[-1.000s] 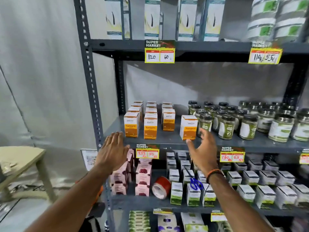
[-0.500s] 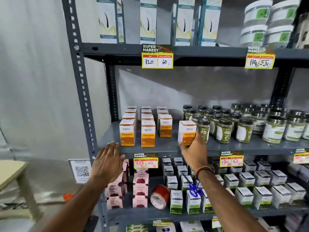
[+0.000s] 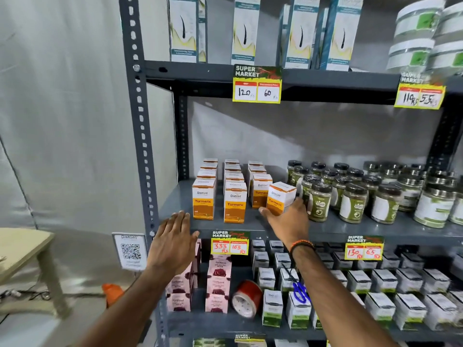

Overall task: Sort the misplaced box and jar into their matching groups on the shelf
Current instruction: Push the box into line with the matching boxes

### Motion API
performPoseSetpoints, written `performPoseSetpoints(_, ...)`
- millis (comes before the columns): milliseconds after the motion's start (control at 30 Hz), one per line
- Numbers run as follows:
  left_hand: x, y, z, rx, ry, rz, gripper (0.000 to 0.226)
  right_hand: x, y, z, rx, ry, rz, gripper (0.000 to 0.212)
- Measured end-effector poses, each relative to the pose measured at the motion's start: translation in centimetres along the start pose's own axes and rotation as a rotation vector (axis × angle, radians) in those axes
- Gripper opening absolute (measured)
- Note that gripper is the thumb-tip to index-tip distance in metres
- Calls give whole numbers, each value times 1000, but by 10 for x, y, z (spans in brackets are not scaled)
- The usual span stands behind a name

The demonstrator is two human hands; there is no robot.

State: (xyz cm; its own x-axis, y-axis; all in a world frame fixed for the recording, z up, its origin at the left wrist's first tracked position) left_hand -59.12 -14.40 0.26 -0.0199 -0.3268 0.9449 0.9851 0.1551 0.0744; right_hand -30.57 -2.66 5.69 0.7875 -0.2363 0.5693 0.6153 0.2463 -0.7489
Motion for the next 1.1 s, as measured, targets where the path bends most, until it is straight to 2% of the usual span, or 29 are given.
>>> performPoseSetpoints(100, 1, 0, 0, -6, 2, 6, 73, -1, 1, 4, 12, -2, -34, 84)
performPoseSetpoints(233, 1, 1, -1, -11, 9, 0, 75, 2, 9, 9, 61, -96, -8, 60)
performPoseSetpoints(367, 0, 2, -1, 0, 5, -8, 72, 12, 11, 13, 88, -250, 14, 51)
performPoseSetpoints(500, -1, 2, -1, 6, 4, -11, 71, 18, 4, 7, 101, -308, 45, 38)
performPoseSetpoints(633, -1, 2, -1, 2, 20, -8, 71, 5, -7, -5, 173, -238, -15, 43)
performPoseSetpoints(833, -1, 2, -2, -3, 15, -18, 71, -6, -8, -3, 141, -223, -61, 62)
performPoseSetpoints(1100, 1, 3, -3, 2, 10, -28, 74, -10, -9, -5, 170, -231, -116, 51)
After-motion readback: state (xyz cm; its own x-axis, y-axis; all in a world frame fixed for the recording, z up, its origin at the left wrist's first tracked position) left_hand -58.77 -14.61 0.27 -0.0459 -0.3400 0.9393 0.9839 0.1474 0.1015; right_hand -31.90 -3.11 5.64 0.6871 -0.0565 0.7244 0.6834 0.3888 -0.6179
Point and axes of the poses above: each hand's wrist, its own z-axis towards the middle knuckle, its own x-axis out of the back of the hand, y = z × x, the point moved 1 cm from there along z, towards the middle knuckle, and after that the axes turned 10 degrees about -y, right-handed, at the moved point
